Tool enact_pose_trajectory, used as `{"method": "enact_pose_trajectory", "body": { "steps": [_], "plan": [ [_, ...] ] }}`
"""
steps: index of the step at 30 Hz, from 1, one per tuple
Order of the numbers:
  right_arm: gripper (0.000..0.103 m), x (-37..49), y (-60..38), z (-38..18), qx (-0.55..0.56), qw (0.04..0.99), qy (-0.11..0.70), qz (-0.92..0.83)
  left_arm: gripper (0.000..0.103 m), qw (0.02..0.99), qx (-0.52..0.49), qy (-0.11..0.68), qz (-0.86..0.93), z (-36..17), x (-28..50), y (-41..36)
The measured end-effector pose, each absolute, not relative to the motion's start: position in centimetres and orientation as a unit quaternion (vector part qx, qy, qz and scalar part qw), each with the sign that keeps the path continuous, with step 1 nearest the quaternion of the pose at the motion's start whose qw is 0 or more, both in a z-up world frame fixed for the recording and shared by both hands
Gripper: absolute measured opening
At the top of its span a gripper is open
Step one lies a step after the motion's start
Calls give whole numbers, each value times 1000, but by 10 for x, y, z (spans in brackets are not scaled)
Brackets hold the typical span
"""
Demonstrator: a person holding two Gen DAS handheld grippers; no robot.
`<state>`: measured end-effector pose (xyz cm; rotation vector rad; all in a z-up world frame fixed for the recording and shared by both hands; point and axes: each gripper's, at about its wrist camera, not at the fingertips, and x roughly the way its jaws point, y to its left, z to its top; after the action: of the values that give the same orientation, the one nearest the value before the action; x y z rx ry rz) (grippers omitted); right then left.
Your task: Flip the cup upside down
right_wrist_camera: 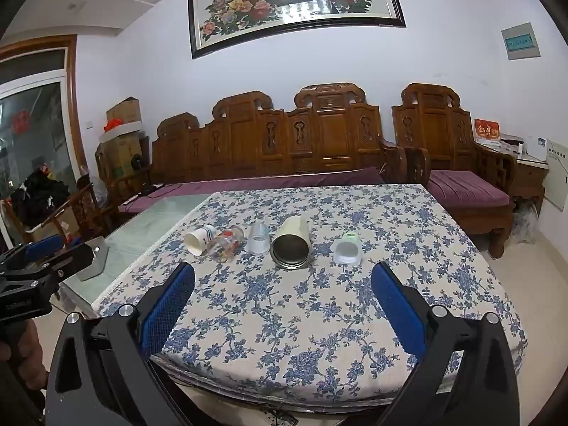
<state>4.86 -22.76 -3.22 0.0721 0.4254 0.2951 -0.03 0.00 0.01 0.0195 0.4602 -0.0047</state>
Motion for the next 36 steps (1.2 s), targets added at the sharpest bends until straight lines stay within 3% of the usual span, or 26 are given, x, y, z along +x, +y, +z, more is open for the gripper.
{"method": "enact_pose_trajectory", "body": {
  "steps": [36],
  "plan": [
    [100, 50, -224, -30, 33, 967, 206, 146, 95, 974, 5, 228, -3, 0, 0, 0]
  ]
}}
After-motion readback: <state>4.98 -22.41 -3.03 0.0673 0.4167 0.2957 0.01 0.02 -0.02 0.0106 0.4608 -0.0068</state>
